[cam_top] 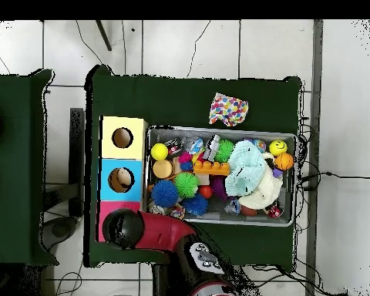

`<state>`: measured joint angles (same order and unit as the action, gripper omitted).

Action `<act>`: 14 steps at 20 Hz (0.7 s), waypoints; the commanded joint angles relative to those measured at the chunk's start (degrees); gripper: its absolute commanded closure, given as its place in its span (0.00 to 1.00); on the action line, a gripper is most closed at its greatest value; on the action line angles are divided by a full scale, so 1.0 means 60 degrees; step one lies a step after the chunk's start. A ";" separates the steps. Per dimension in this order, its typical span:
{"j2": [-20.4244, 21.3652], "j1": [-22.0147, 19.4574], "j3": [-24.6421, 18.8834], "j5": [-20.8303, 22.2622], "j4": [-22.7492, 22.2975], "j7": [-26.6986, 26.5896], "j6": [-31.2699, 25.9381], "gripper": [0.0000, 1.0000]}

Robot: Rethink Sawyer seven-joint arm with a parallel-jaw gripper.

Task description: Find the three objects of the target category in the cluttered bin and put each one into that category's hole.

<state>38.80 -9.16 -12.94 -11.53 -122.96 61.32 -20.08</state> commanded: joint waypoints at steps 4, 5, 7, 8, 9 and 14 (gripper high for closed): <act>0.1351 0.0432 0.0077 0.0401 -0.0117 0.1667 -0.1576 0.00; 0.1483 0.0482 0.0132 0.0402 -0.0070 0.1689 -0.1756 0.00; 0.1770 0.0533 0.0149 0.0305 -0.0145 0.1792 -0.1943 0.00; 0.1780 0.0609 0.0191 0.0234 -0.0078 0.1902 -0.2030 0.00; 0.1812 0.0623 0.0193 0.0195 -0.0081 0.1923 -0.2066 0.00; 0.1787 0.0724 0.0253 0.0094 0.0022 0.2035 -0.2092 0.00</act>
<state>47.58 -5.30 -11.67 -11.01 -123.03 61.32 -26.41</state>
